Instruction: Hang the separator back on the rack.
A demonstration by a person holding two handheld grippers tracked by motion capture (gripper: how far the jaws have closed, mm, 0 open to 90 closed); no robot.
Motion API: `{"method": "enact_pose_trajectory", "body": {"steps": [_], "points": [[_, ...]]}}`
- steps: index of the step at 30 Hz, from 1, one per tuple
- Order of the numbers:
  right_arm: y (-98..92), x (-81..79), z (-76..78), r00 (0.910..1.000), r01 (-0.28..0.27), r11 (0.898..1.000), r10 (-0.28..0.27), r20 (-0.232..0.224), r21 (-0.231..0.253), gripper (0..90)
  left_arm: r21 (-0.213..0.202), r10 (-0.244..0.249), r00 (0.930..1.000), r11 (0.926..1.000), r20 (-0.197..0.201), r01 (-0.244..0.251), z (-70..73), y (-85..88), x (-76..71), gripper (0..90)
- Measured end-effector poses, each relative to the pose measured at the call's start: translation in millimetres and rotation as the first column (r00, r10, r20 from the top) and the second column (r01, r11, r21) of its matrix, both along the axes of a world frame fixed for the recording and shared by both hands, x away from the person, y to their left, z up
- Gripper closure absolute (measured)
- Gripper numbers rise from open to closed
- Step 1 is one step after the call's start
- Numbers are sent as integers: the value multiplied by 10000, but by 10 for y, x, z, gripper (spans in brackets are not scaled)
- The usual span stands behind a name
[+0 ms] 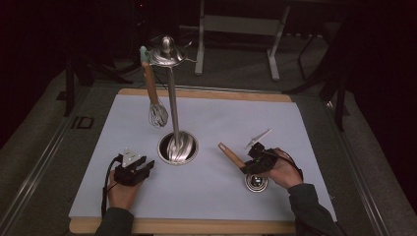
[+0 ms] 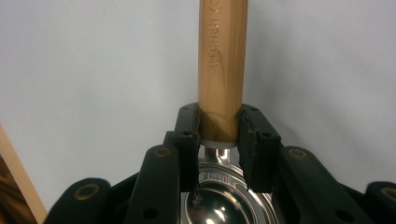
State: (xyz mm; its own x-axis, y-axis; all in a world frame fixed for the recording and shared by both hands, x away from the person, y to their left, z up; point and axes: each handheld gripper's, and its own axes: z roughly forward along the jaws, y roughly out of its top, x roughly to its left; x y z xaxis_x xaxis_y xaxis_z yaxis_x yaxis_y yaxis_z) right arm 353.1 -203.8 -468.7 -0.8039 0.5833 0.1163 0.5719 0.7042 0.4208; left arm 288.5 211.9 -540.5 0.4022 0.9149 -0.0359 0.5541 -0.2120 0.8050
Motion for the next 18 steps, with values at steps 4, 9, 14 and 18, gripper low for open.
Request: {"method": "enact_pose_trajectory", "body": {"steps": [4,9,14,18], "points": [[44,-17,45,9995,15,9998,-21,324,192,709,-7,4,10000,10000,-8,-4,0,1,1,605],[87,-36,115,9971,79,9989,-114,757,465,709,-12,6,10000,10000,-17,-6,0,2,1,606],[126,-44,167,9910,161,9974,-252,1317,697,710,-4,-1,10000,10000,-28,1,1,4,2,605],[160,-51,205,9872,212,9955,-355,1554,926,710,18,-4,10000,10000,-24,4,1,2,2,605]]}}
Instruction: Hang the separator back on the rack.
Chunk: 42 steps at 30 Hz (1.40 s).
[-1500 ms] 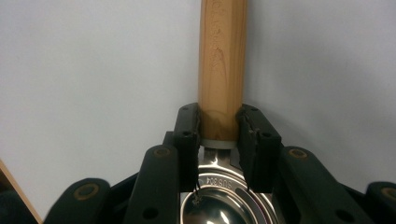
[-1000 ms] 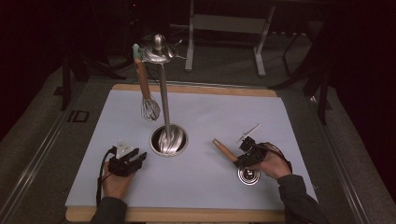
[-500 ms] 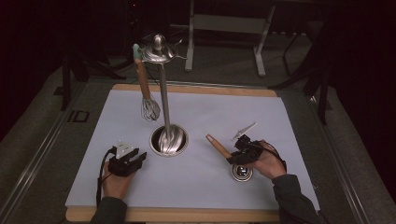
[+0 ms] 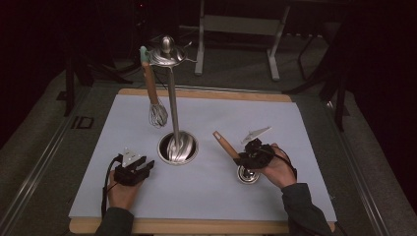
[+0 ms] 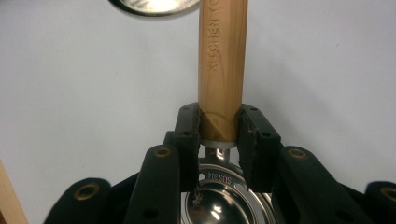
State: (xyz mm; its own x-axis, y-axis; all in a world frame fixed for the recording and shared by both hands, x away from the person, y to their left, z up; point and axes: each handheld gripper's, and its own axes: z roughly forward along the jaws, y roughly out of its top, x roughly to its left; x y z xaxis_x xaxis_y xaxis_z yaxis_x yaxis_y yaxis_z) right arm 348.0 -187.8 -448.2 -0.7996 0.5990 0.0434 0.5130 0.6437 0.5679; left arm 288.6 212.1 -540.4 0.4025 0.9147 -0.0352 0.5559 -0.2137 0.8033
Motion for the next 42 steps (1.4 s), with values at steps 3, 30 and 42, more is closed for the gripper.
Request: {"method": "enact_pose_trajectory", "body": {"steps": [3,30,42], "points": [[27,-2,18,9999,-41,10000,40,103,84,710,-3,10,10000,10000,8,-10,-1,-1,0,605],[173,-99,241,9923,-291,9891,111,1236,1445,710,7,21,10000,10000,8,-21,0,-1,0,602],[308,-160,377,9792,-697,9810,326,2003,1811,710,-17,13,10000,10000,7,-13,-1,-1,0,602]]}}
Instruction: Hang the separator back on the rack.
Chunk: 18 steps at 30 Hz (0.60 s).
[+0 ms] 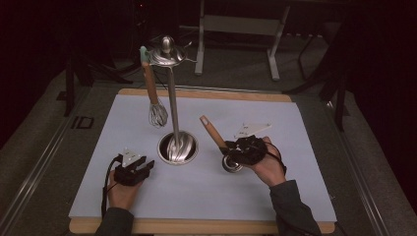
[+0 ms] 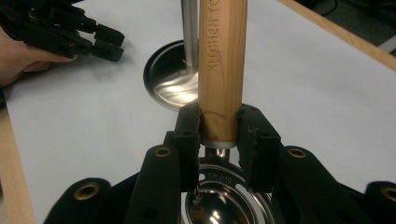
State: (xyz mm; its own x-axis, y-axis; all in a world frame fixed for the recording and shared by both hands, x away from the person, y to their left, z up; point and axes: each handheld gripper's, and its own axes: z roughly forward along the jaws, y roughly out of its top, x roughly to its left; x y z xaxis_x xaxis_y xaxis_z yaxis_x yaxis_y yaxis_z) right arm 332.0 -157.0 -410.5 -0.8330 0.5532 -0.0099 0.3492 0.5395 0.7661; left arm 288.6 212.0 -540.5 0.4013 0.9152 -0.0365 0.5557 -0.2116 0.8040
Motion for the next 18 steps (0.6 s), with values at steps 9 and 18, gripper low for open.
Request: {"method": "enact_pose_trajectory", "body": {"steps": [9,18], "points": [[63,-41,94,9986,-264,9993,253,458,249,710,5,3,10000,10000,-6,-3,0,0,0,602],[164,-50,221,9960,-449,9967,395,807,674,710,0,-7,10000,10000,-12,7,0,1,1,602]]}}
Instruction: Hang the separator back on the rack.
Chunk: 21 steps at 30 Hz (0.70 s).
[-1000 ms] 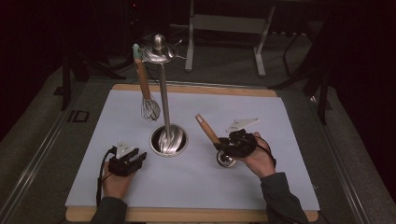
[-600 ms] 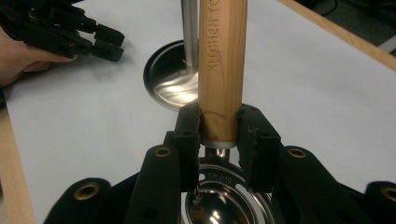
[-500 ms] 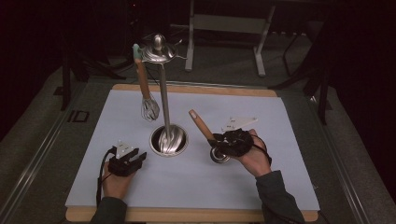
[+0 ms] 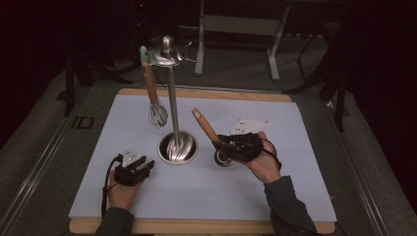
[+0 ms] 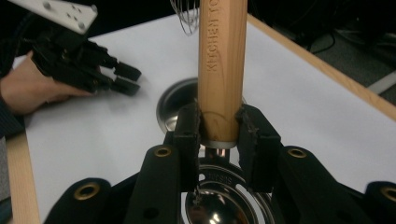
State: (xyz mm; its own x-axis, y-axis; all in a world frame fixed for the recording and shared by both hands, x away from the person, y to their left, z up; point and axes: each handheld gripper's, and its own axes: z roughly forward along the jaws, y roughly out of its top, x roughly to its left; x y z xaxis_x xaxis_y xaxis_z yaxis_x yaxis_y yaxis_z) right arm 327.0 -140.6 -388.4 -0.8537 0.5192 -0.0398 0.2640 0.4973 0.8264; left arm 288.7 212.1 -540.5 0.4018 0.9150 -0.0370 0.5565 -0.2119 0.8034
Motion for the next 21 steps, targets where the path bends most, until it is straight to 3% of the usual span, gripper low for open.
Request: {"method": "enact_pose_trajectory", "body": {"steps": [13,18,21], "points": [[88,-35,255,9971,-48,9973,-8,759,737,710,21,-8,10000,10000,-4,8,0,0,2,602],[125,-64,380,9931,-120,9939,-10,1171,1095,710,33,-16,10000,10000,-9,16,0,-2,2,602],[180,-101,549,9862,-246,9897,9,1654,1408,710,30,-14,10000,10000,6,14,-1,-2,1,602]]}}
